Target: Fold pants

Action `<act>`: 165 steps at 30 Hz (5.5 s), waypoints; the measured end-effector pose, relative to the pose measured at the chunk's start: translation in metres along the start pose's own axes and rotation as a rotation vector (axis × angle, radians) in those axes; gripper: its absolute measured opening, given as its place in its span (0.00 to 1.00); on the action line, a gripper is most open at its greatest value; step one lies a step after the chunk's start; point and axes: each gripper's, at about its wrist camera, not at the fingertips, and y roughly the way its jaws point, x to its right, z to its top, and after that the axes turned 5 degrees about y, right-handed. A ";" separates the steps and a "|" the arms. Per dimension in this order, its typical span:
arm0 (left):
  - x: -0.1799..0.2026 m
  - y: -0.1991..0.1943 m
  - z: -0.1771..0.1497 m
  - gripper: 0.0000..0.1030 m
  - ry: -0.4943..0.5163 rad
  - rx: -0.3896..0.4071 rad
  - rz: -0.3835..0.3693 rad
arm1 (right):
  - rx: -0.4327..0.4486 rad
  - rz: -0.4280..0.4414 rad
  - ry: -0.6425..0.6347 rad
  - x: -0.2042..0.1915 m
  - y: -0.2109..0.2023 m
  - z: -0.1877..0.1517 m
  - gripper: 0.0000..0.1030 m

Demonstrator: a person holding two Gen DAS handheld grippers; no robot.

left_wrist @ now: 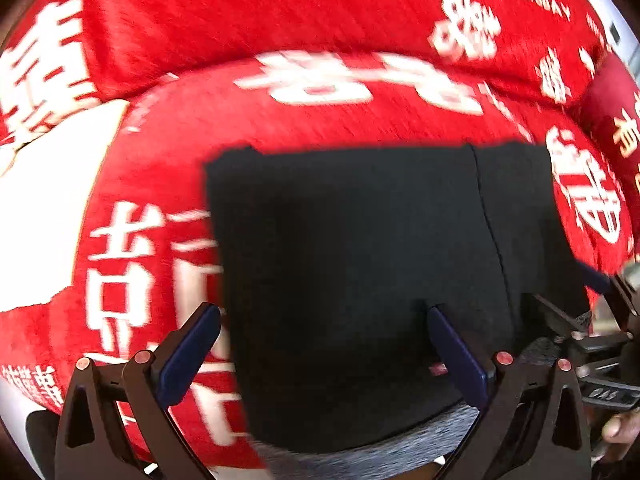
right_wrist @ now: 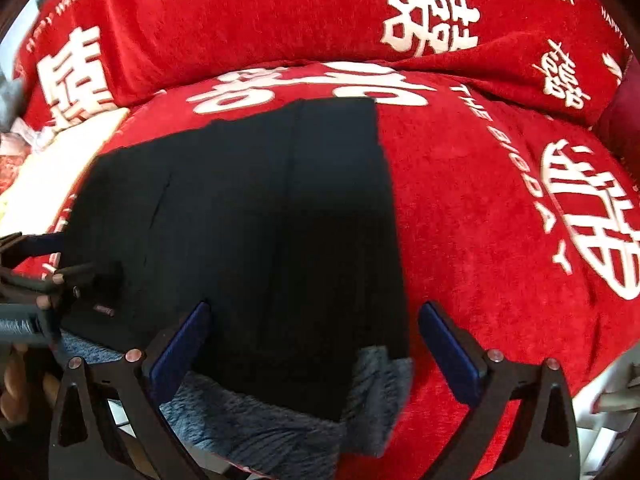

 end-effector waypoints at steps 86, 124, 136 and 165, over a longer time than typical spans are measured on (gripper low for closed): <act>-0.212 0.026 0.016 0.58 -0.236 -0.029 -0.187 | -0.109 0.180 -0.030 -0.178 0.051 0.067 0.55; -0.219 -0.008 -0.032 1.00 -0.194 0.007 0.085 | -0.055 0.129 -0.301 -0.225 0.024 0.017 0.82; -0.229 0.010 0.054 1.00 -0.192 -0.002 0.071 | 0.001 0.147 -0.155 -0.211 0.037 0.113 0.83; -0.191 0.000 0.011 1.00 -0.117 -0.041 0.020 | -0.053 -0.034 -0.191 -0.197 0.042 0.052 1.00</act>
